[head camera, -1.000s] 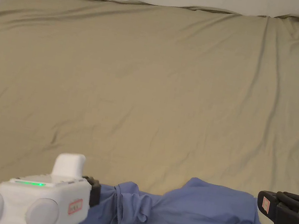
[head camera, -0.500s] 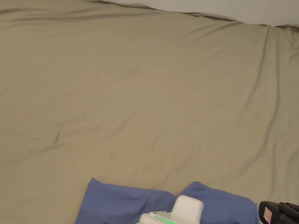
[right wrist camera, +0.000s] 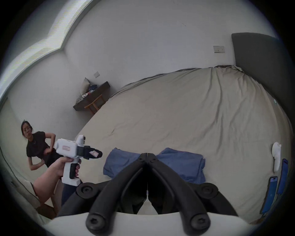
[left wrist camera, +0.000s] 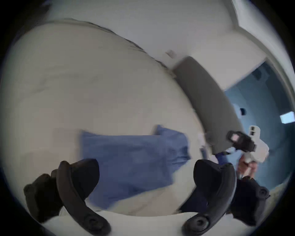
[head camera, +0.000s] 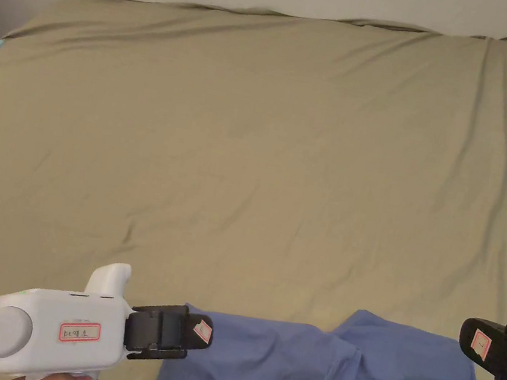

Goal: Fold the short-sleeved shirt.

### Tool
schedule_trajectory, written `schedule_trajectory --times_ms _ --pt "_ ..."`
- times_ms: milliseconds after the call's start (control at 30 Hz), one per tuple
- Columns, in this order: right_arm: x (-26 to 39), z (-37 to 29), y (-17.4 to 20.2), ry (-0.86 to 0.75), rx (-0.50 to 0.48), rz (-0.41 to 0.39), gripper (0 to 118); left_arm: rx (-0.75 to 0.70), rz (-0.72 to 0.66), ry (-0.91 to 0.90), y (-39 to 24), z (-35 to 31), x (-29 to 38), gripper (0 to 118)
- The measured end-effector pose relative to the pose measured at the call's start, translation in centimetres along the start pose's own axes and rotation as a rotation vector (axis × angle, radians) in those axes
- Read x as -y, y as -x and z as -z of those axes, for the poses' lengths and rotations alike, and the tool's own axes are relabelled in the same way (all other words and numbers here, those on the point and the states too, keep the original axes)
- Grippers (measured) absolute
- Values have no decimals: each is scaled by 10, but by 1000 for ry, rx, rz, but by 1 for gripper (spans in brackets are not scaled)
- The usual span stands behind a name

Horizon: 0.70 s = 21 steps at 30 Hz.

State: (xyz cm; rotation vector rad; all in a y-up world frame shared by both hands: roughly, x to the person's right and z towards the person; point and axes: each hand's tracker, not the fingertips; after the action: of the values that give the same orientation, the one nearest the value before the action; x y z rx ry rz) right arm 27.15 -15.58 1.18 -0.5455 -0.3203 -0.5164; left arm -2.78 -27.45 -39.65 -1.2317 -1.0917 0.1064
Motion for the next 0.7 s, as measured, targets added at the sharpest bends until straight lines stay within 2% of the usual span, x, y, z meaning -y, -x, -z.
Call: schedule_trajectory --times_ms 100,167,300,333,367,400,433,467,500,533,567,700 --pt "3 5 0 20 -53 38 2 156 -225 65 38 31 0 118" --pt "3 5 2 20 -79 57 2 195 -291 100 49 47 4 118" --pt "-2 -1 4 8 -83 48 2 260 -181 20 33 57 13 118" --pt "-4 -2 3 6 -82 47 2 301 -193 34 28 60 15 117" --pt "-4 -2 3 2 -81 48 2 346 -233 41 26 65 17 98" --pt "-5 -3 3 1 -81 49 2 341 -262 54 23 72 21 71" --pt "-6 -3 3 -1 -80 50 2 260 -237 46 23 79 21 39" --pt "-7 -3 4 -2 -73 51 2 203 -219 41 24 84 20 17" --pt "-7 -3 4 -4 -66 51 2 207 -231 38 28 86 22 17" --pt "-8 -3 4 -4 -60 51 2 293 -308 20 35 82 22 17" --pt "-8 -4 5 -2 -57 51 2 304 -353 11 39 78 22 16" --pt "-9 -10 4 8 -4 20 2 188 -278 -60 38 27 15 14"
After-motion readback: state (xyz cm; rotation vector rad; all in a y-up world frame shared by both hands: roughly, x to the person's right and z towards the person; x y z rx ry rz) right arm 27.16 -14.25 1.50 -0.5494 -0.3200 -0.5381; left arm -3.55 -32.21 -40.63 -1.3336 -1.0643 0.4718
